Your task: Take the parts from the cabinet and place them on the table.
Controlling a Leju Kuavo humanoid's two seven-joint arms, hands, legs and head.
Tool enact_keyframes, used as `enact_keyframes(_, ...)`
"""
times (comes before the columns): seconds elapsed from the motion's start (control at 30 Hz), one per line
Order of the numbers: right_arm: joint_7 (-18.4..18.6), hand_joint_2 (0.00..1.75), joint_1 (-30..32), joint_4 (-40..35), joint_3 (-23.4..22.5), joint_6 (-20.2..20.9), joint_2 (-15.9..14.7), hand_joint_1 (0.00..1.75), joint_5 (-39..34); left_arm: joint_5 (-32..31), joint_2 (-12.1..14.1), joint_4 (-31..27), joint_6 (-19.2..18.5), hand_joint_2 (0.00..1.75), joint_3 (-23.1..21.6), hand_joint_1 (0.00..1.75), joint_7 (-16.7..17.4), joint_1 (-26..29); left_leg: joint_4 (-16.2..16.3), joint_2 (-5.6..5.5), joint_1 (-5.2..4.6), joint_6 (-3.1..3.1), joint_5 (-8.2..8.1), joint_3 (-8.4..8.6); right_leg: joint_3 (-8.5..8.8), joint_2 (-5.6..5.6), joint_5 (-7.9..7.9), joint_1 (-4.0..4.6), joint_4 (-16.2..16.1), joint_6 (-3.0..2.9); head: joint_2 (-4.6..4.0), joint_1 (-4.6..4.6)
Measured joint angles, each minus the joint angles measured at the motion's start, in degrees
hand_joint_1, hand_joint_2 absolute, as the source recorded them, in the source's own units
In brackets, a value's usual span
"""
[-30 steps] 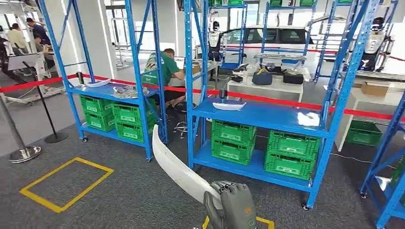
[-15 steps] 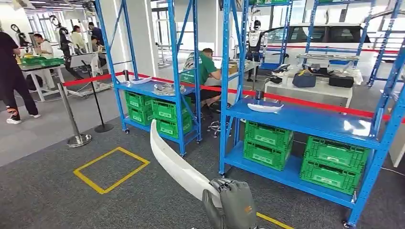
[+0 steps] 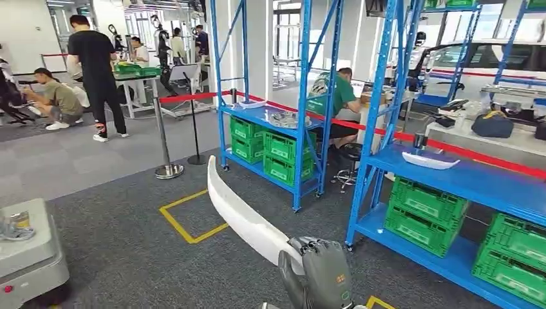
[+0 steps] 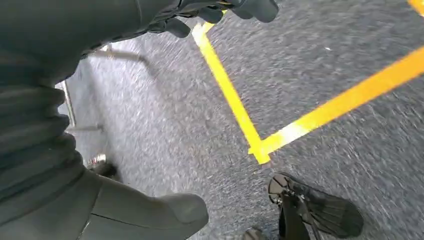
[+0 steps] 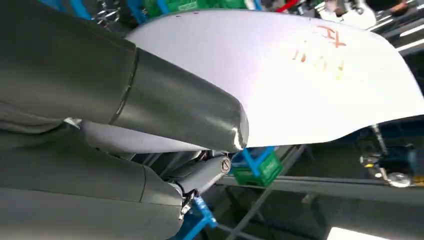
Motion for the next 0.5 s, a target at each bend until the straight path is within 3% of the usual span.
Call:
enact_keyframes(0.03, 0.0, 0.0, 0.0, -0.1, -0.1, 0.0, -0.1, 1.75, 0.0, 0.0, 0.0, 0.0, 0.0, 1.75, 0.0, 0.0, 0.0, 0.0, 0.0, -0.69, 0.15, -0.06, 0.03, -0.12, 1.54, 2.51, 0.8, 0.12, -4.0, -0.5, 0.0, 0.0)
enact_keyframes(0.07, 0.0, 0.0, 0.0, -0.2, -0.1, 0.0, -0.2, 1.75, 0.0, 0.1, -0.2, 0.0, 0.0, 1.75, 0.1, 0.0, 0.0, -0.1, 0.2, -1.25, -0.17, -0.5, 0.12, -0.38, 1.78, 3.67, 0.44, 0.07, -4.7, -0.41, -0.02, -0.22)
enact_keyframes(0.1, 0.0, 0.0, -0.1, -0.3, -0.1, 0.1, -0.2, 1.75, 0.1, 0.3, -0.2, 0.0, 0.0, 1.75, 0.2, 0.0, 0.0, -0.1, 0.0, -2.05, 0.21, -0.93, 0.37, -0.64, 1.79, 2.6, 0.59, 0.27, -4.8, -0.2, 0.0, 0.11)
enact_keyframes(0.17, -0.2, 0.0, -0.1, -0.3, -0.1, -0.1, -0.2, 1.75, 0.7, 1.8, -0.3, 0.1, 0.0, 1.75, 1.0, 0.0, -0.4, 0.3, -0.6, -3.3, 0.48, -1.7, 0.79, -0.82, 1.85, 1.55, 0.72, 0.5, -5.0, -0.51, 0.0, 0.07)
enact_keyframes(0.2, -0.3, 0.0, -0.1, -0.8, -0.1, -0.3, -0.2, 1.75, 1.0, 2.4, -0.3, 0.1, 0.0, 1.75, 1.5, 0.0, -0.3, 0.5, -0.6, -3.87, 0.09, -2.17, 0.83, -1.32, 2.59, 0.69, 1.22, -0.22, -5.9, -0.89, 0.0, -0.04)
enact_keyframes(0.23, -0.4, 0.0, -0.2, -1.1, -0.1, -0.3, -0.2, 1.75, 1.1, 2.7, -0.4, 0.1, 0.0, 1.75, 1.8, 0.0, -0.2, 0.6, 0.4, -0.35, -0.16, -2.1, 0.27, -1.42, 3.03, -0.22, 1.52, -0.27, -6.5, -1.16, 0.0, 0.0)
enact_keyframes(0.27, -0.3, 0.0, -0.3, -1.4, -0.1, -0.6, -0.2, 1.75, 1.2, 2.8, -0.5, 0.2, 0.0, 1.75, 2.1, 0.0, -0.1, 0.6, 2.9, 2.53, -0.21, -2.28, -1.4, -2.57, 3.19, -0.85, 1.64, -0.23, -6.7, -1.59, 0.0, -0.26)
enact_keyframes(0.3, -0.3, 0.0, -0.5, -1.4, -0.1, -0.6, -0.4, 1.75, 1.2, 3.0, -0.5, 0.2, 0.0, 1.75, 2.4, 0.0, -0.1, 0.5, 7.0, 4.19, -0.08, -2.53, -3.52, -4.57, 3.22, -1.76, 1.61, -0.18, -6.7, -1.69, 0.0, -0.2)
enact_keyframes(0.37, 0.0, 0.0, -0.6, -1.4, -0.1, -0.4, -0.6, 1.75, 1.1, 3.5, -0.6, 0.2, -0.1, 1.75, 2.8, 0.0, -0.6, 0.3, 15.2, 5.31, 0.36, -3.07, -6.62, -8.76, 3.2, -3.66, 1.42, -0.19, -6.7, -1.76, 0.0, -0.22)
enact_keyframes(0.4, 0.0, 0.0, -0.7, -1.4, -0.1, -0.4, -0.7, 1.75, 1.0, 3.6, -0.7, 0.2, -0.1, 1.75, 3.1, 0.0, -0.7, 0.4, 16.4, 5.48, 0.65, -3.32, -6.46, -9.37, 3.21, -4.46, 1.34, -0.26, -6.7, -1.66, 0.0, -0.26)
enact_keyframes(0.43, -0.1, 0.0, -0.8, -1.4, -0.1, -0.6, -0.7, 1.75, 0.9, 3.6, -0.8, 0.2, -0.3, 1.75, 3.4, 0.0, -0.8, 0.4, 15.0, 5.7, 0.93, -3.54, -5.16, -8.62, 3.28, -5.2, 1.24, -0.34, -6.7, -1.5, 0.0, -0.24)
enact_keyframes(0.5, -0.3, 0.0, -1.4, -1.4, -0.1, -0.8, -0.9, 1.75, 0.7, 3.6, -0.8, 0.2, -0.5, 1.75, 3.7, 0.0, -0.8, 0.5, 5.8, 7.18, 1.37, -4.03, -0.64, -3.51, 3.57, -6.77, 0.86, -0.64, -6.4, -0.91, 0.0, -0.24)
